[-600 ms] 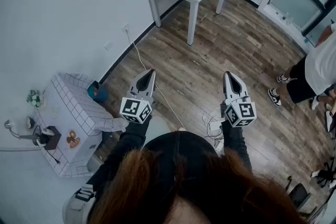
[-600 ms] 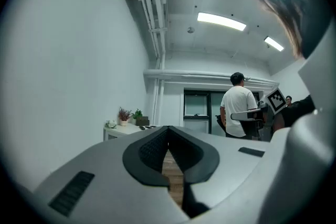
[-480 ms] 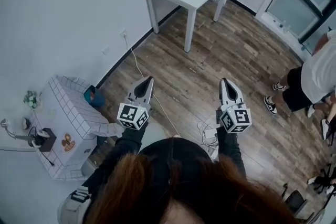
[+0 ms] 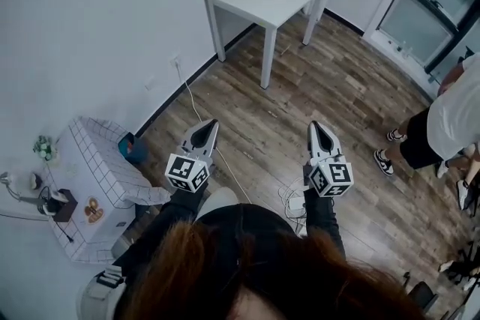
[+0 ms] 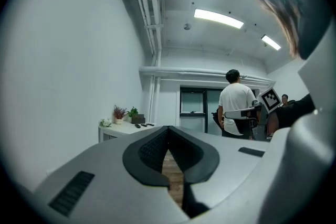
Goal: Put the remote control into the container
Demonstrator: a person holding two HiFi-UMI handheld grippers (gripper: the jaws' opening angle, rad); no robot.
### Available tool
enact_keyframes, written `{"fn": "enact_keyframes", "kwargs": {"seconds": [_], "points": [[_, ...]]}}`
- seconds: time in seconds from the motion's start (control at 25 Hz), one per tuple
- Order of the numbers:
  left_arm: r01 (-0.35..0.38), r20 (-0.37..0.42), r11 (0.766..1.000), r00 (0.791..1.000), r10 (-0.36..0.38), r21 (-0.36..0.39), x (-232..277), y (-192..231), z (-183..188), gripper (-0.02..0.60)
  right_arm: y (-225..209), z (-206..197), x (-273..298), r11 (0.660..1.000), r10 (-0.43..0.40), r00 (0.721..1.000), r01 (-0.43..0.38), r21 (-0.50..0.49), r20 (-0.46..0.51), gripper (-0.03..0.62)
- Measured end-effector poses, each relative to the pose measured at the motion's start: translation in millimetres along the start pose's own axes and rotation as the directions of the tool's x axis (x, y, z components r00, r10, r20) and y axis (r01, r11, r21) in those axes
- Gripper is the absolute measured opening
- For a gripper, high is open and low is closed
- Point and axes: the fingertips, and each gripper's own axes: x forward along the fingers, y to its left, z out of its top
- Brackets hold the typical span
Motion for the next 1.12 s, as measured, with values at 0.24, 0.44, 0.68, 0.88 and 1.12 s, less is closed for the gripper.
{"fn": "enact_keyframes", "kwargs": {"seconds": [0.24,0.44,0.68,0.88,1.12], "points": [[0.019,-0.021,1.0,1.0,-0.019,0.004,14.1,-3.4,-4.8,0.009,-16.9,-7.3,-1.9,0.998,-0.02,1.0,0.019,0.062,0.01,0.018],[-0.013,-0.039,1.0,0.999,0.013,0.009,15.0,15.4,-8.9,0.009,-12.0,-13.5,12.7,0.997,0.009,1.0,-0.009,0.074,0.002,0.018],[0.018,-0.055,1.0,0.998,-0.018,-0.003,61.6,20.1,-25.9,0.009,-44.6,-15.1,25.0,0.99,-0.086,0.996,0.082,0.117,0.029,0.018],[0.082,-0.004,0.996,0.997,-0.082,-0.034,151.3,20.1,-26.3,0.009,-74.3,22.6,67.3,0.997,-0.076,0.995,0.073,0.038,0.07,0.019],[0.152,0.025,0.985,0.988,-0.151,-0.082,267.6,-14.5,-35.5,0.009,-118.7,28.1,108.6,0.998,-0.064,0.998,0.064,0.006,0.004,0.02]]}}
